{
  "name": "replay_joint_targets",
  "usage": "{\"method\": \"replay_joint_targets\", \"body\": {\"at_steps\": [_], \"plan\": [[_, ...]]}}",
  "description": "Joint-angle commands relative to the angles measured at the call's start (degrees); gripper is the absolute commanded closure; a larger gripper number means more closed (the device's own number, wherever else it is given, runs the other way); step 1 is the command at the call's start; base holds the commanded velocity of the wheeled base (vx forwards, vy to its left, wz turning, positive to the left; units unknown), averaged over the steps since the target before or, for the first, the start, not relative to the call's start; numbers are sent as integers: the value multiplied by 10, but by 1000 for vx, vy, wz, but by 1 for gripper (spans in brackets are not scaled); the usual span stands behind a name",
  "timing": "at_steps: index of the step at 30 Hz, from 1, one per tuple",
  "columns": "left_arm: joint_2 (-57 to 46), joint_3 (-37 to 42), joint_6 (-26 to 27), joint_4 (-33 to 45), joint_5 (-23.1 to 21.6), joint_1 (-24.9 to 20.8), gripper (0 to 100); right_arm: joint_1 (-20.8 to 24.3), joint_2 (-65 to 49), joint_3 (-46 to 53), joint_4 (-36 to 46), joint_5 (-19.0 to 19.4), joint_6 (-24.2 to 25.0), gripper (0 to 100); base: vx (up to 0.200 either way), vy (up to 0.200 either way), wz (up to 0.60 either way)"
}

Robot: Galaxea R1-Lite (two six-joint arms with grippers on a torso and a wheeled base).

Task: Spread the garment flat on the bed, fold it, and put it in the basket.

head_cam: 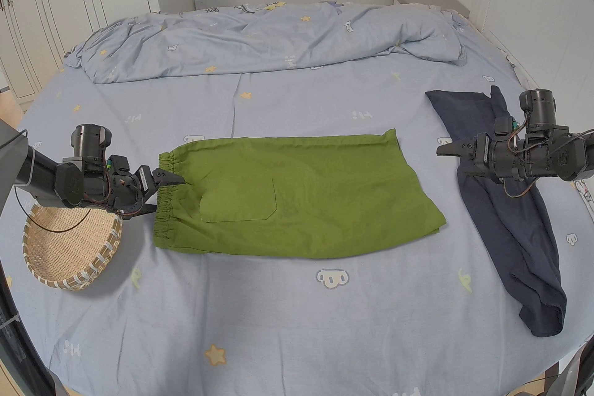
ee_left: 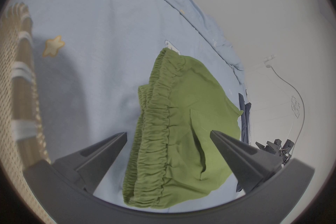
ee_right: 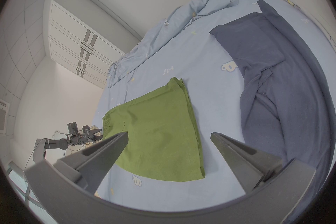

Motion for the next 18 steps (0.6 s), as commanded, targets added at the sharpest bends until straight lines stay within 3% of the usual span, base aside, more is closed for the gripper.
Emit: {"method": "replay_joint_targets", "body": {"at_steps": [1,18], "plan": [[23,-10,-1,-1,-1,-1,0,2,-3,1,0,0,-1,0,0,0,0],[72,-35,-9,-41,-6,-14,0,11,0,3,-1,-3,-4,0,0,0,0]]}}
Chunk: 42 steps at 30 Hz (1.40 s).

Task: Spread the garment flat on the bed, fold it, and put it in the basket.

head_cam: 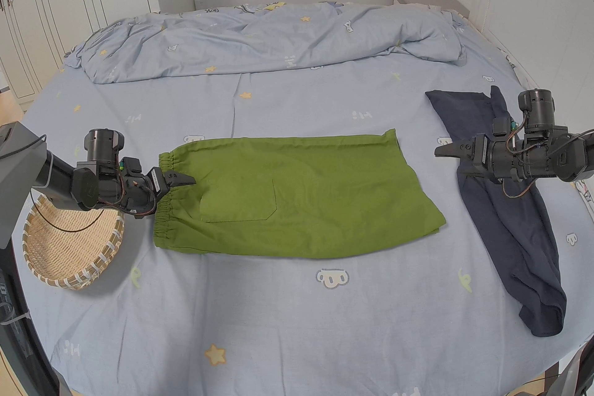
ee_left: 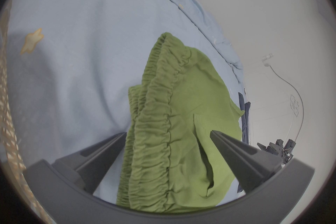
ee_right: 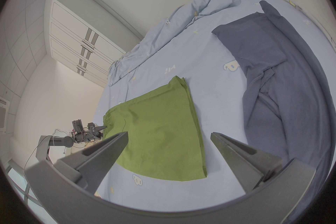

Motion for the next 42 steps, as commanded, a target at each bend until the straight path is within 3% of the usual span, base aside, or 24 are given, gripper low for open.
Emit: {"method": "replay_joint_targets", "body": {"at_steps": [1,4,5,25,42], "plan": [[16,-1,-3,-9,1,0,0,4,2,1,1,-1,-1,0,0,0,0],[16,-4,-3,-10,1,0,0,4,3,0,0,-1,-1,0,0,0,0],[15,-4,-3,-10,1,0,100,4,3,0,0,-1,-1,0,0,0,0],[-51,8,-7,-5,1,-3,100,21,80,11,5,-1,-6,0,0,0,0],[-48,8,-6,-5,1,-6,100,42,139,12,5,-1,-25,0,0,0,0]]}}
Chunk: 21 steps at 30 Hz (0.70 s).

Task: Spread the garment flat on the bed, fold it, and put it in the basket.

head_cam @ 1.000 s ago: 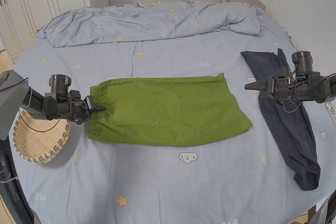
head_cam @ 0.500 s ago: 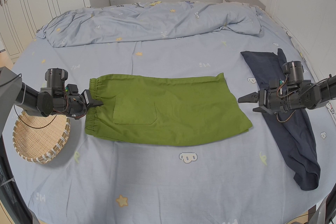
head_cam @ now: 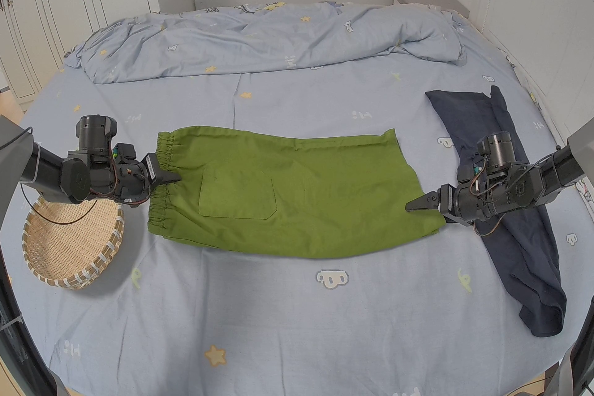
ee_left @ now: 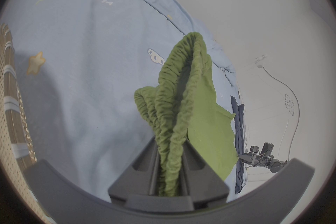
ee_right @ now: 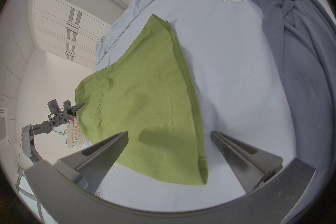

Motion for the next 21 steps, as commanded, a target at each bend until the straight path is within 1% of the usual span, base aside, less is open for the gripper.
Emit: {"method": "replay_joint_targets", "body": {"at_steps": [1,7,8,21], "plan": [[-1,0,0,0,0,-1,100,5,15,1,0,1,0,0,0,0,0],[-1,0,0,0,1,-3,100,10,19,-1,-2,2,1,0,0,0,0],[-1,0,0,0,1,-2,100,11,19,-1,-2,2,2,100,0,0,0],[0,0,1,0,1,-2,100,4,17,-4,-3,0,1,100,0,0,0]]}}
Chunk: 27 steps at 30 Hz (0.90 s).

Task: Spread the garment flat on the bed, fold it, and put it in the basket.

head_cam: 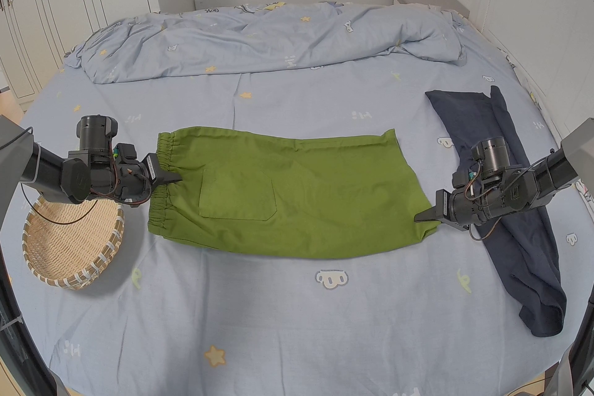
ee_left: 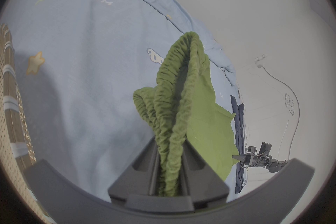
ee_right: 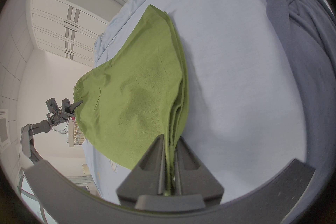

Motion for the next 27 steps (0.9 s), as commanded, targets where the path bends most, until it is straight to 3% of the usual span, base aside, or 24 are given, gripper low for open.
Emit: {"method": "replay_joint_targets", "body": {"at_steps": [1,8,13,21,27], "plan": [[0,0,0,1,0,0,100,-2,-2,0,-2,-2,0,100,0,0,0],[-13,-3,3,30,-1,2,100,-1,-68,21,3,-3,2,100,0,0,0],[-48,3,13,102,-1,4,100,4,-141,75,20,-4,-1,100,0,0,0],[-128,158,87,128,-1,28,100,3,-247,232,38,-5,-13,100,0,0,0],[-180,294,144,122,-1,34,100,28,-333,353,38,-5,-11,100,0,0,0]]}}
